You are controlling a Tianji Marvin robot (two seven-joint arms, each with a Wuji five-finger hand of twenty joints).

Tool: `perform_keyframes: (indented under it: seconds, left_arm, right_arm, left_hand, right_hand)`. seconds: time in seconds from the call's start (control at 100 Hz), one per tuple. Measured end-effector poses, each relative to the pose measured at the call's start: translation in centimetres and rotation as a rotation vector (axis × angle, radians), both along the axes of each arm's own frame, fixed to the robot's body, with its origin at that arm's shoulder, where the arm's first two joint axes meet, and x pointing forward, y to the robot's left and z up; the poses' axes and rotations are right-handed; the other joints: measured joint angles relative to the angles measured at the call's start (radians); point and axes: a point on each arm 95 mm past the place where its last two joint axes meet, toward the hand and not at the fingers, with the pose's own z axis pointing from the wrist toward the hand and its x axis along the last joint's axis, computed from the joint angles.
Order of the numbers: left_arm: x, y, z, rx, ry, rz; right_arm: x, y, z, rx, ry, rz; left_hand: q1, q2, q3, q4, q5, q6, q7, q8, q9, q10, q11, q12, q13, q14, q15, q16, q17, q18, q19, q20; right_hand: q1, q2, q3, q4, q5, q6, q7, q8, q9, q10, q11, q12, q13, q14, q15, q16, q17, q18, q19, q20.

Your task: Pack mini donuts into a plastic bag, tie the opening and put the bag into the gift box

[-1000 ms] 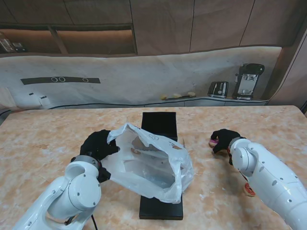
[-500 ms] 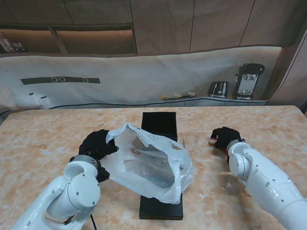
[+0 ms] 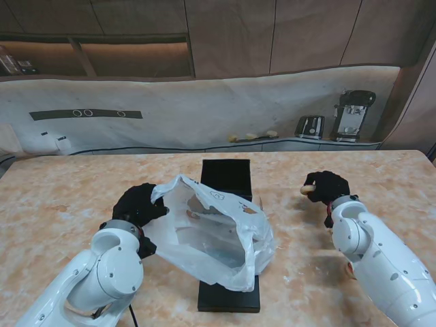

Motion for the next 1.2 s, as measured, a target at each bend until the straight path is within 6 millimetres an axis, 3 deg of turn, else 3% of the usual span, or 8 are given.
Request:
perform_keyframes:
  seconds: [0.28, 0.63, 1.2]
  left_arm:
    - [0.2, -0.4, 0.2, -0.001, 0.005, 0.002]
    - [0.3, -0.7, 0.4, 0.007, 0.018, 0.008]
    - [0.2, -1.0, 1.3, -0.009, 0.020, 0.026]
  right_arm:
    - [-3.0, 1.6, 4.5, 0.159, -0.105, 0.102]
    - [-6.3, 6.3, 10.6, 0.387, -0.200, 0.285]
    - [-9.4, 13.6, 13.4, 0.574, -0.193, 0.598]
  left_hand:
    - [0.000, 0.000, 0.000, 0.000, 0.001, 0.000, 0.000, 0.000, 0.000, 0.000, 0.000, 0.000, 0.004, 0.000, 0.000, 0.000, 0.012, 0.000, 0.000, 0.000]
    - [0.000, 0.000, 0.000, 0.000, 0.001, 0.000, 0.000, 0.000, 0.000, 0.000, 0.000, 0.000, 0.010, 0.000, 0.000, 0.000, 0.018, 0.000, 0.000, 0.000]
    - [0.000, 0.000, 0.000, 0.000, 0.001, 0.000, 0.000, 0.000, 0.000, 0.000, 0.000, 0.000, 0.012, -0.001, 0.000, 0.000, 0.031, 0.000, 0.000, 0.000]
  right_hand:
    - [0.000, 0.000, 0.000, 0.000, 0.018, 0.000, 0.000, 0.025, 0.025, 0.005, 0.000, 0.003, 0.013, 0.000, 0.000, 0.000, 0.010, 0.000, 0.001, 0.010]
    - [0.000, -0.001, 0.000, 0.000, 0.033, 0.000, 0.000, 0.038, 0.041, 0.006, -0.001, -0.003, 0.027, 0.002, -0.002, 0.000, 0.023, 0.006, 0.001, 0.011]
    - [0.000, -0.002, 0.000, 0.000, 0.044, 0.000, 0.000, 0.049, 0.055, 0.006, -0.036, -0.001, 0.027, 0.010, -0.048, 0.000, 0.024, 0.015, 0.000, 0.011]
